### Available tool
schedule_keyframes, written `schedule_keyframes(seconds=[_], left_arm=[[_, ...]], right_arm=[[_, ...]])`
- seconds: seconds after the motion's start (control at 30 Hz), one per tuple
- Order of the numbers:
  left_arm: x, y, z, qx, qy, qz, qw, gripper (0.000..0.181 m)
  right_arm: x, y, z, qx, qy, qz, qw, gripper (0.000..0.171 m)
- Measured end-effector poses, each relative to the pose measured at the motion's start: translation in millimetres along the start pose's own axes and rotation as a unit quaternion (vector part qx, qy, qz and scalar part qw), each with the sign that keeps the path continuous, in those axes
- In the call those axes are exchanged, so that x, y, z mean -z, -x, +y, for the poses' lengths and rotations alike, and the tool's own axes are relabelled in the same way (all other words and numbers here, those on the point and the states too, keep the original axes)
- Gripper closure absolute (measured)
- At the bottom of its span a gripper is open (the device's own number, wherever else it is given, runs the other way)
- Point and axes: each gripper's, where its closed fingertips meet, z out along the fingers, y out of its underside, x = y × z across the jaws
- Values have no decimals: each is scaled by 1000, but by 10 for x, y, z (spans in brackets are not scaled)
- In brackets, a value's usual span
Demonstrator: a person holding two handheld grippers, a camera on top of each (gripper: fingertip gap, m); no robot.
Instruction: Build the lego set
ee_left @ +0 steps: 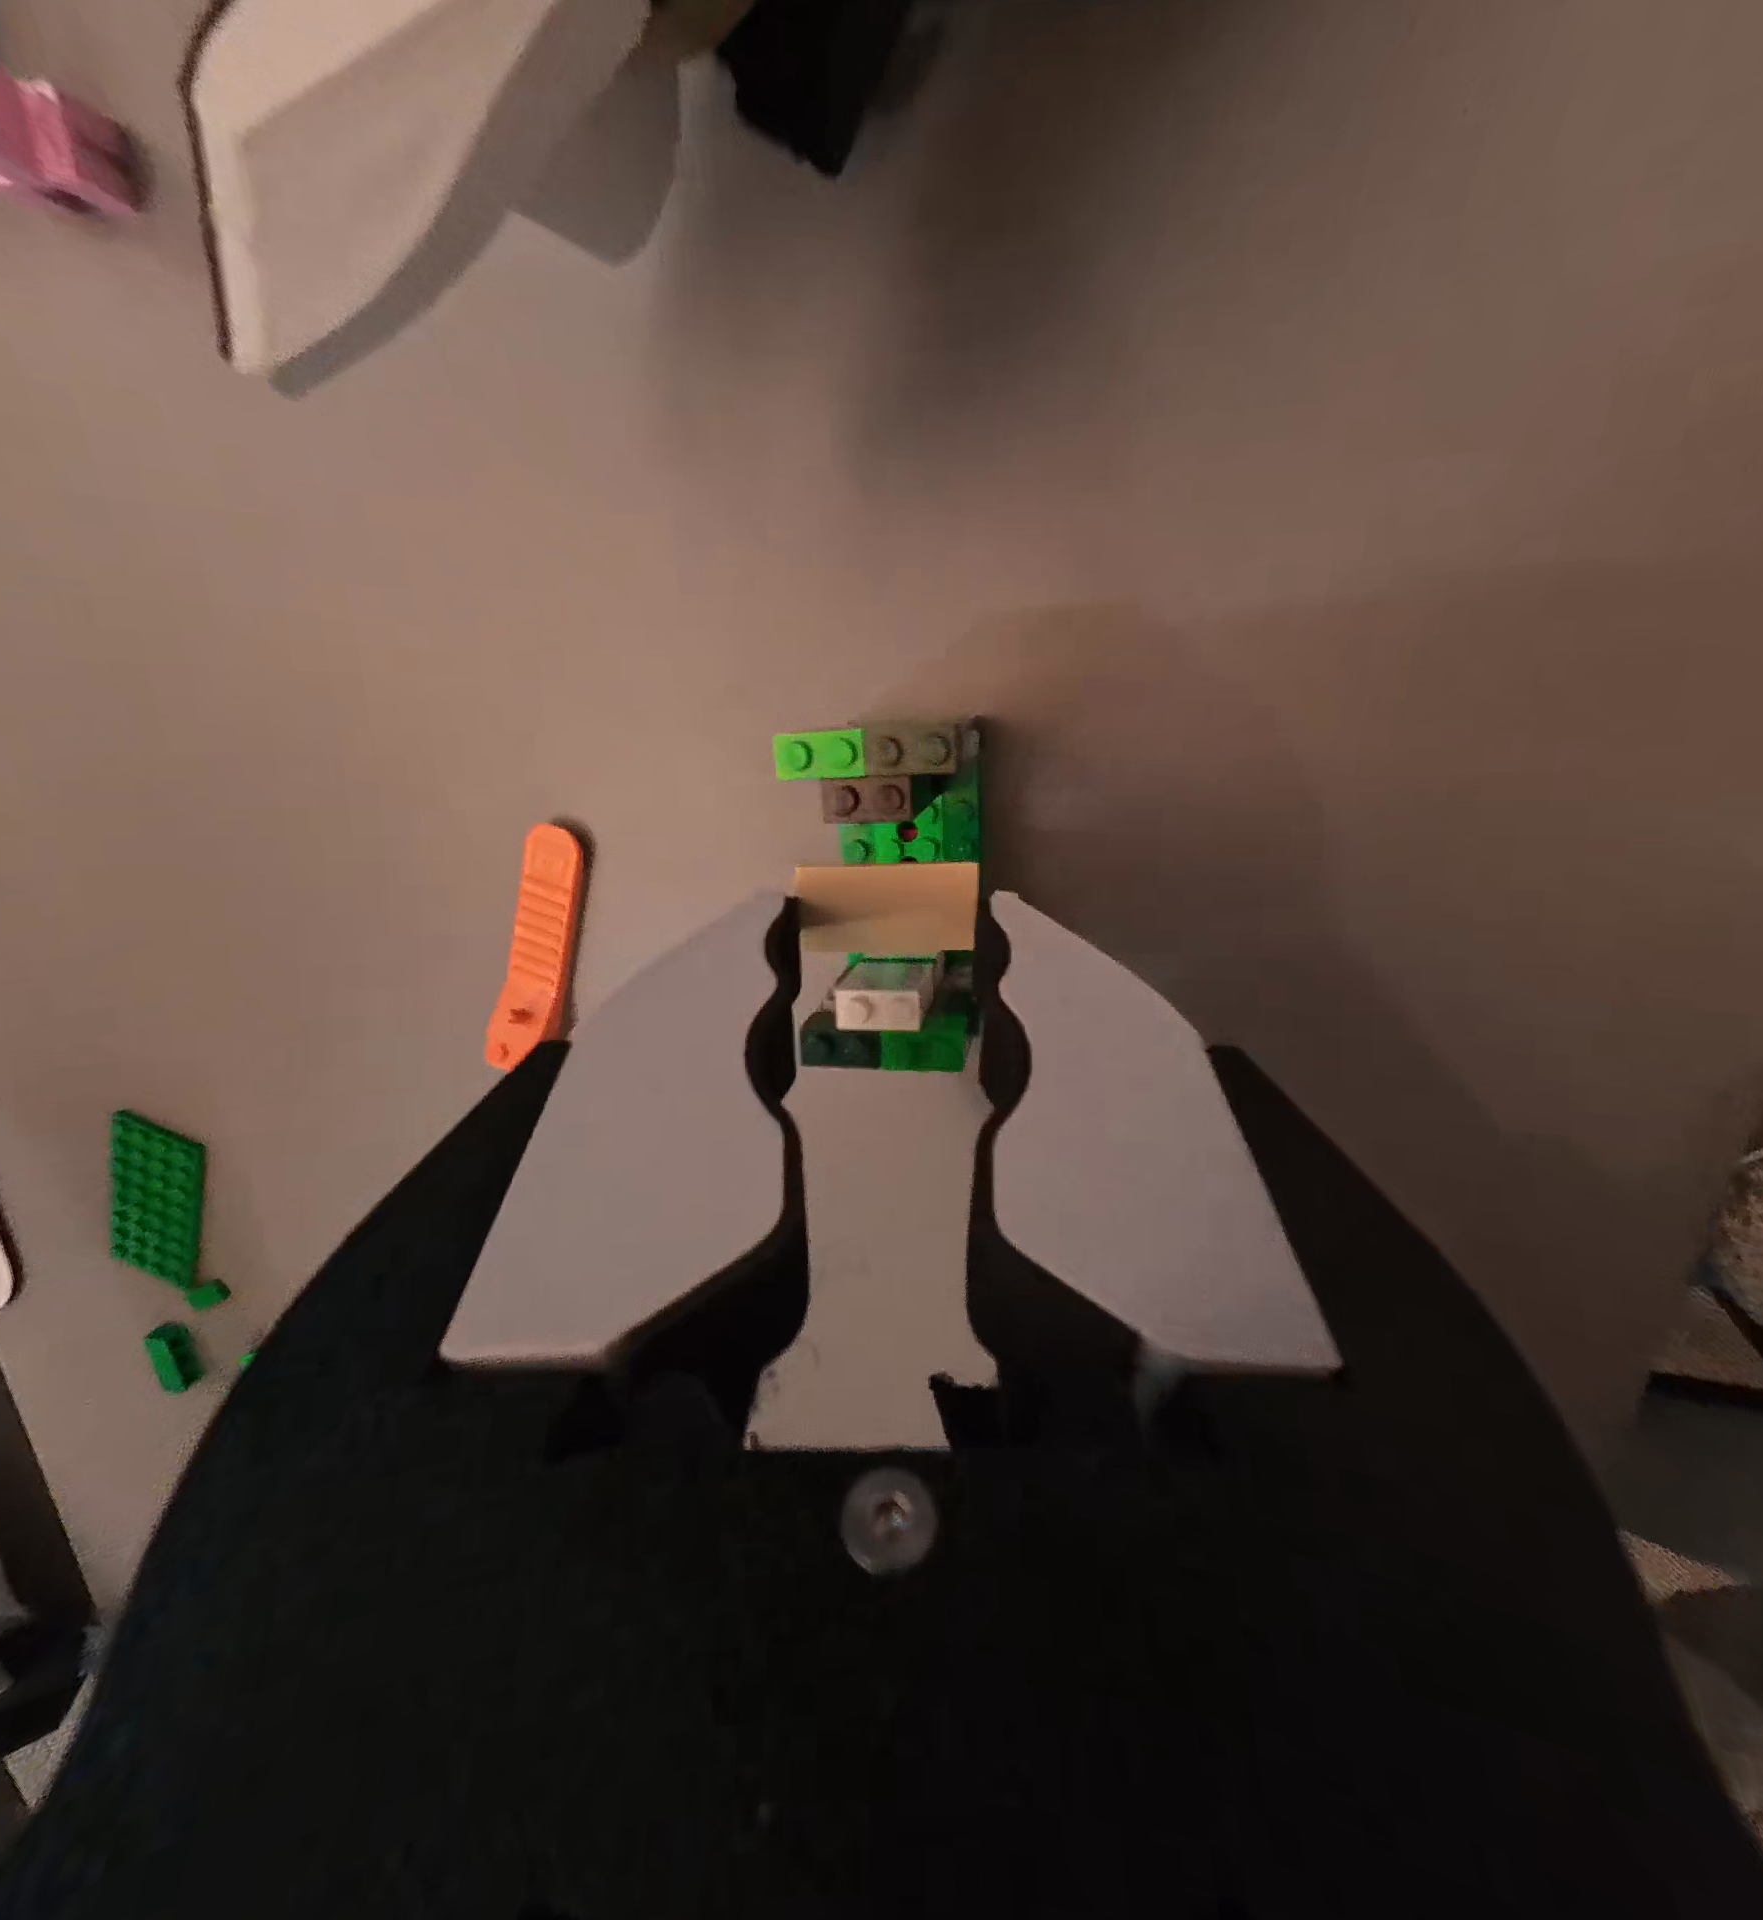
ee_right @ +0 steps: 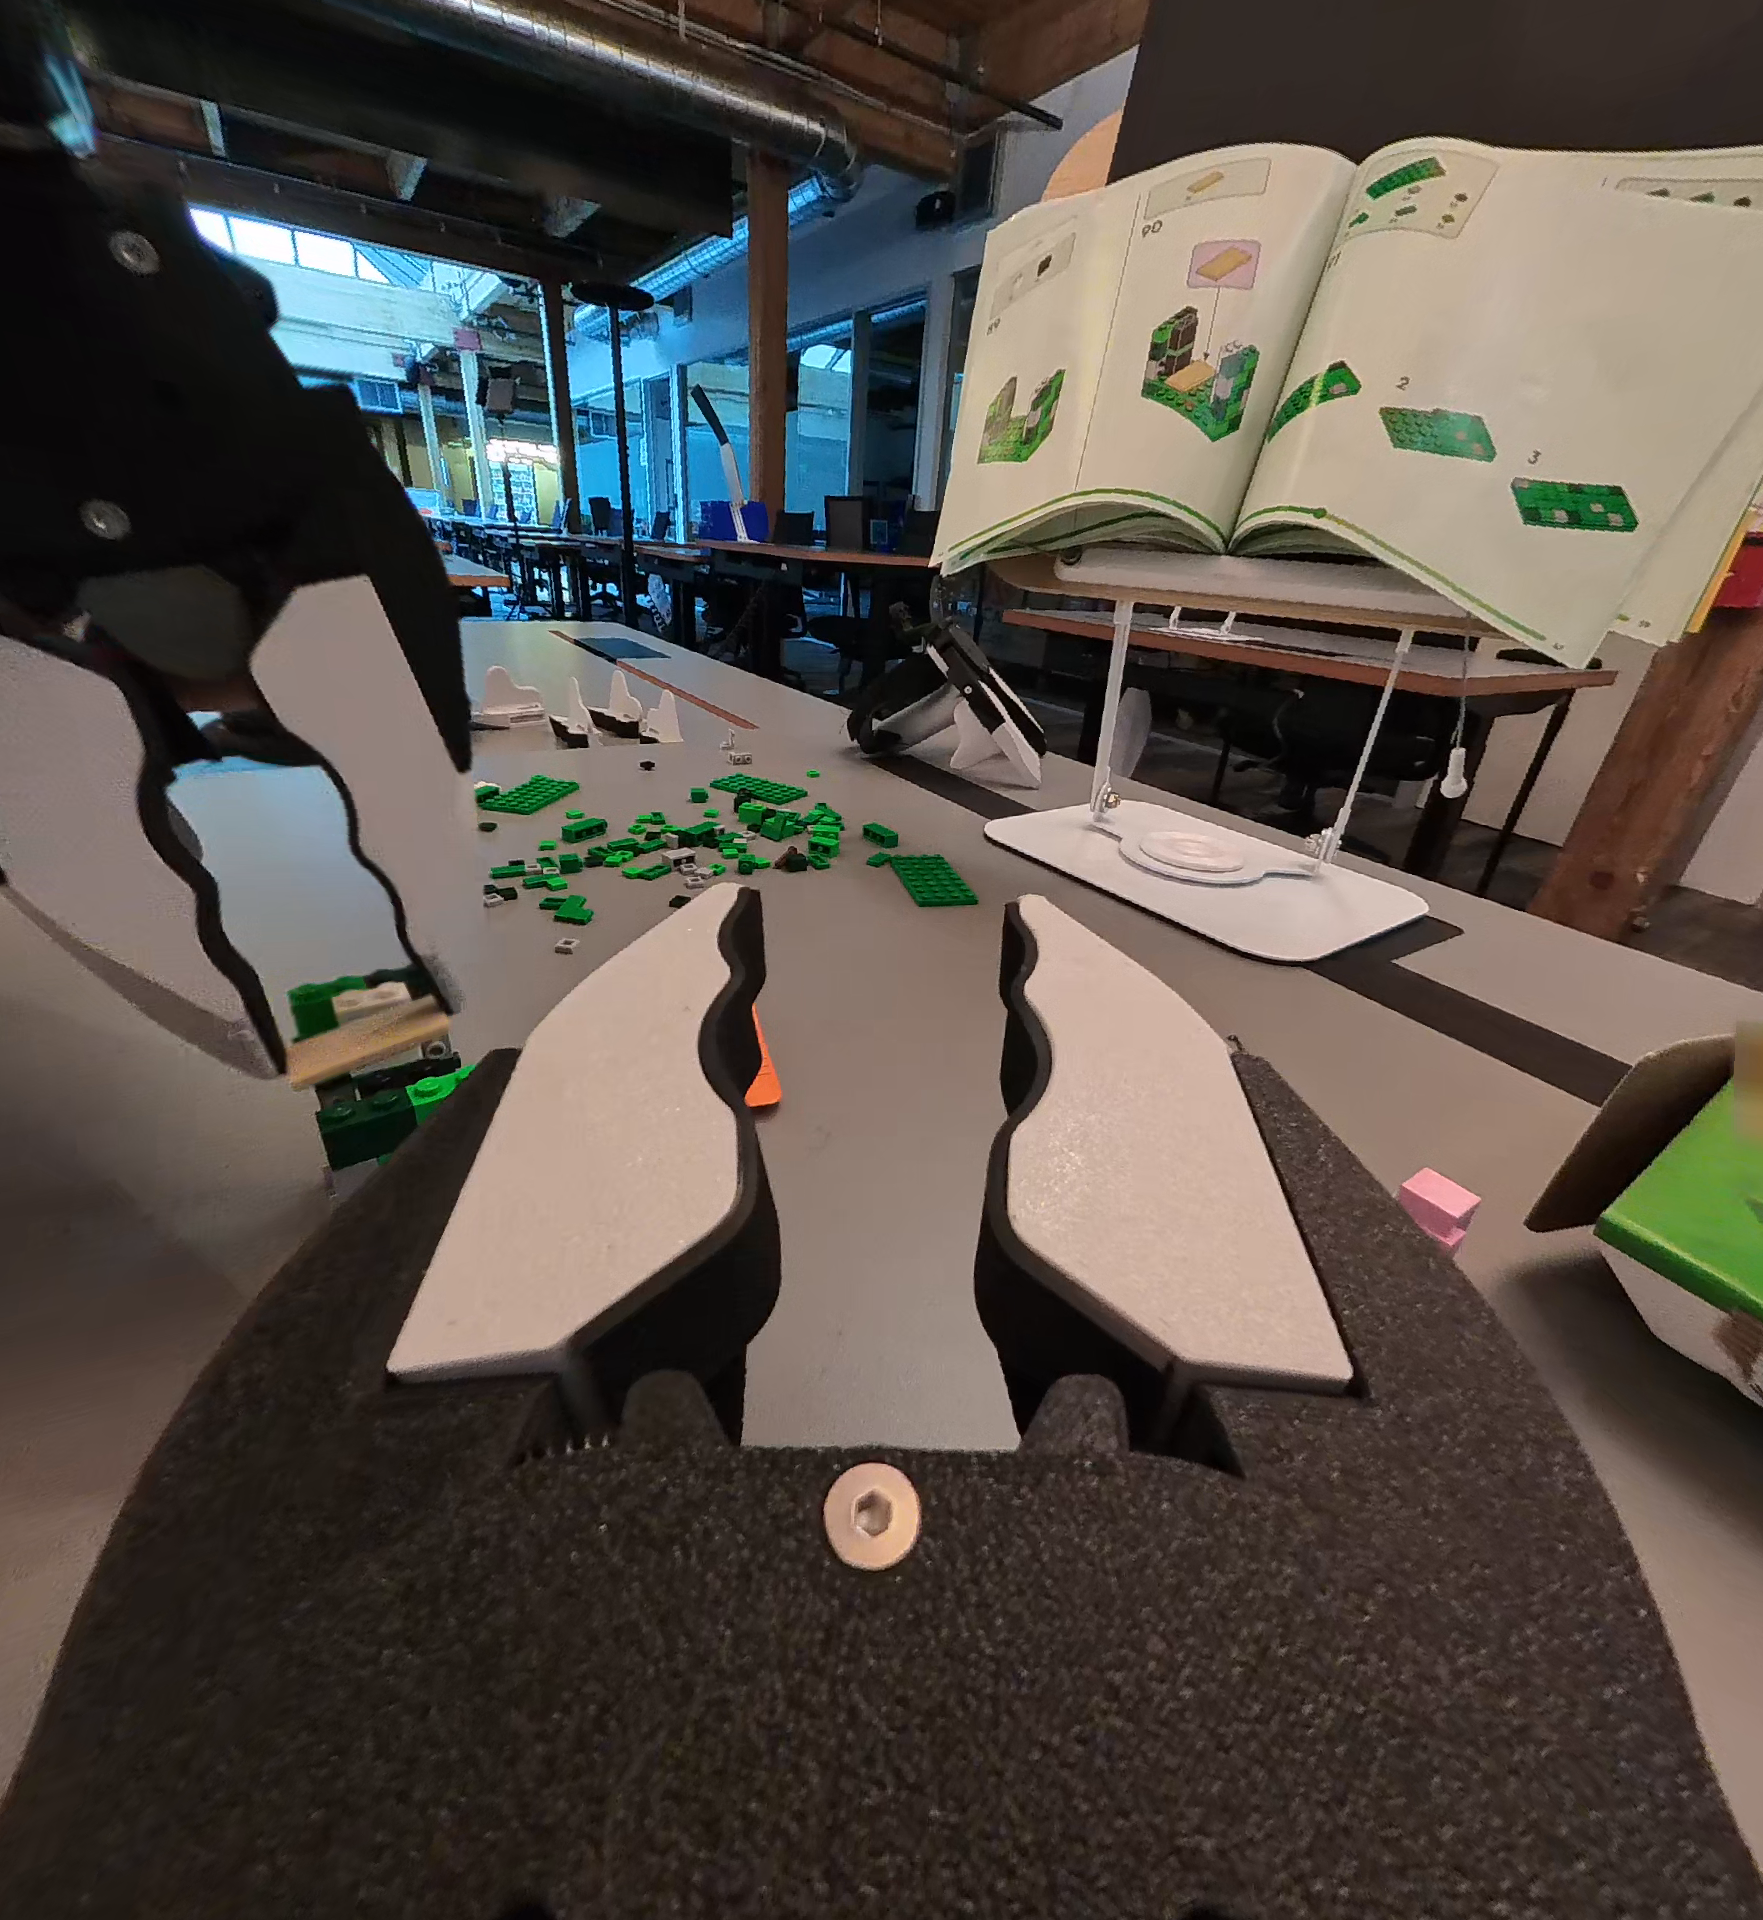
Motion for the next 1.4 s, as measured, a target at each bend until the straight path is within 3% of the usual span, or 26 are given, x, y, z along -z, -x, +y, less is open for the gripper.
schedule_keyframes(seconds=[0.5,1.4], left_arm=[[-227,-23,78,2,59,29,998,150],[-390,-24,123,18,57,46,997,148]], right_arm=[[-9,17,16,7,5,-4,1000,128],[-11,29,28,15,9,-6,1000,129]])
